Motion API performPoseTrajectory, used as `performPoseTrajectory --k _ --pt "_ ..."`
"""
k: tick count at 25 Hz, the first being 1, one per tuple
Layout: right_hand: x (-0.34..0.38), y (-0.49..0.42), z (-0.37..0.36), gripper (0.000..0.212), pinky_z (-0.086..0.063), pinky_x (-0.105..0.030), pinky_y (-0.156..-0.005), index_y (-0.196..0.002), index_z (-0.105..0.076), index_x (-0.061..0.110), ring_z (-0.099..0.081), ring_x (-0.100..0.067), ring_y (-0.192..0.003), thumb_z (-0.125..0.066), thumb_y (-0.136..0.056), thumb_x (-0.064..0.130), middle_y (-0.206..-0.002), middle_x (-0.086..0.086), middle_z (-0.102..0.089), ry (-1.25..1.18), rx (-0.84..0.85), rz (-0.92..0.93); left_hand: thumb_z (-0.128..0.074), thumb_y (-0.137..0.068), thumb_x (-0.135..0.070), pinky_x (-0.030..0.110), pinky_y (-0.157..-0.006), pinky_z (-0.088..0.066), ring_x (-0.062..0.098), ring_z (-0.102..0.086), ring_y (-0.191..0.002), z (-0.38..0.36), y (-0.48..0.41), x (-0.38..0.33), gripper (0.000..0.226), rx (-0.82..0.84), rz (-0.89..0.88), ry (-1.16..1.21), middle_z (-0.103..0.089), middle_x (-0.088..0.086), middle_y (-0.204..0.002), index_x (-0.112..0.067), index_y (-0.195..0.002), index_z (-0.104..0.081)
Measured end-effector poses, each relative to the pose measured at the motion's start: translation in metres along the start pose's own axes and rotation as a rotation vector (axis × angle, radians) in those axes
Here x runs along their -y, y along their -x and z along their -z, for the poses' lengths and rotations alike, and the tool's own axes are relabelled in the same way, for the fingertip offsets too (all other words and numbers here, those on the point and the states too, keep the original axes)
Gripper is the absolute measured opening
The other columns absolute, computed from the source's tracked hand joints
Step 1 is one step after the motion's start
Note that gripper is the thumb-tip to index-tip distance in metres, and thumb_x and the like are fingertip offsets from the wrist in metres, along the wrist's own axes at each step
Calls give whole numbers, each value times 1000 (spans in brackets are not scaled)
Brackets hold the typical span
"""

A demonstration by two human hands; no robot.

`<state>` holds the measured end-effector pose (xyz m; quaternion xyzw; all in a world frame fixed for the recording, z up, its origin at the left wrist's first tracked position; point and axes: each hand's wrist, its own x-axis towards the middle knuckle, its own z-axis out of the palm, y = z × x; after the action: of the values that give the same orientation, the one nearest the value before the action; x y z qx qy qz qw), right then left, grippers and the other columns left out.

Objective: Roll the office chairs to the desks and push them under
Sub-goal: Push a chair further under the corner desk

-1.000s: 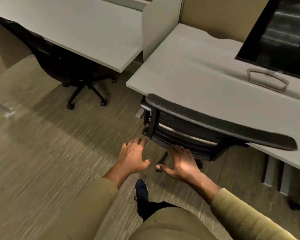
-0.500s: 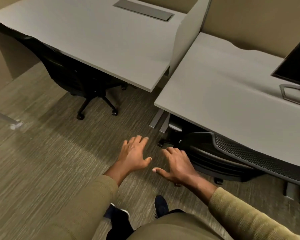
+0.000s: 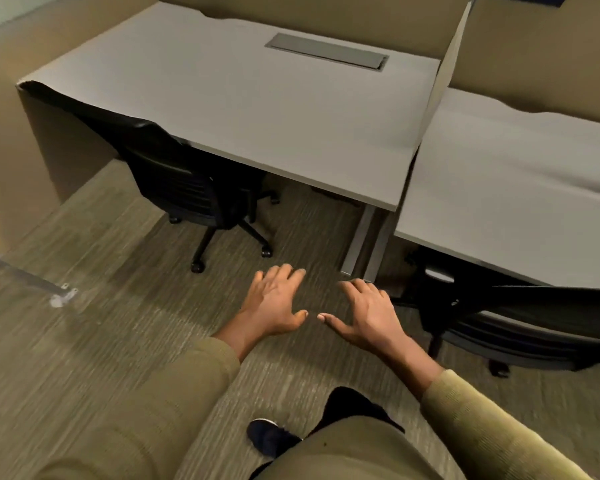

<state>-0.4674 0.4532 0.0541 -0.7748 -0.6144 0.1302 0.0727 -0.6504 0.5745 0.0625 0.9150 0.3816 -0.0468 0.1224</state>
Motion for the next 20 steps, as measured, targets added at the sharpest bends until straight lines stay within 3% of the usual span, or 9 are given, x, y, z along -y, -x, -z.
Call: performPoseTrajectory --k 6,12,20 --pt "97 -56 -10 91 -45 -42 -101 -144 -47 19 -53 -23 -123 -42 -82 85 -138 -3 -54 12 -11 30 -64 -82 -60 45 -114 -31 22 -38 -139 22 14 112 88 -25 43 12 -40 0 -149 -25 -156 -29" --pt "147 -107 -19 86 -46 -43 -99 -143 -47 21 -54 -25 -123 -45 -83 83 -138 -3 -55 15 -33 37 -64 -82 -61 46 -112 -33 22 -40 -137 42 6 181 87 -55 67 18 -42 -1 -146 -25 -155 -32" --pt "243 -262 -35 79 -49 -40 -89 -134 -50 27 -60 -21 -110 -45 -81 85 -126 0 -62 -47 -170 50 -62 -83 -62 46 -113 -33 22 -38 -138 85 -43 342 88 -58 89 1 -41 0 -148 -25 -156 -31"
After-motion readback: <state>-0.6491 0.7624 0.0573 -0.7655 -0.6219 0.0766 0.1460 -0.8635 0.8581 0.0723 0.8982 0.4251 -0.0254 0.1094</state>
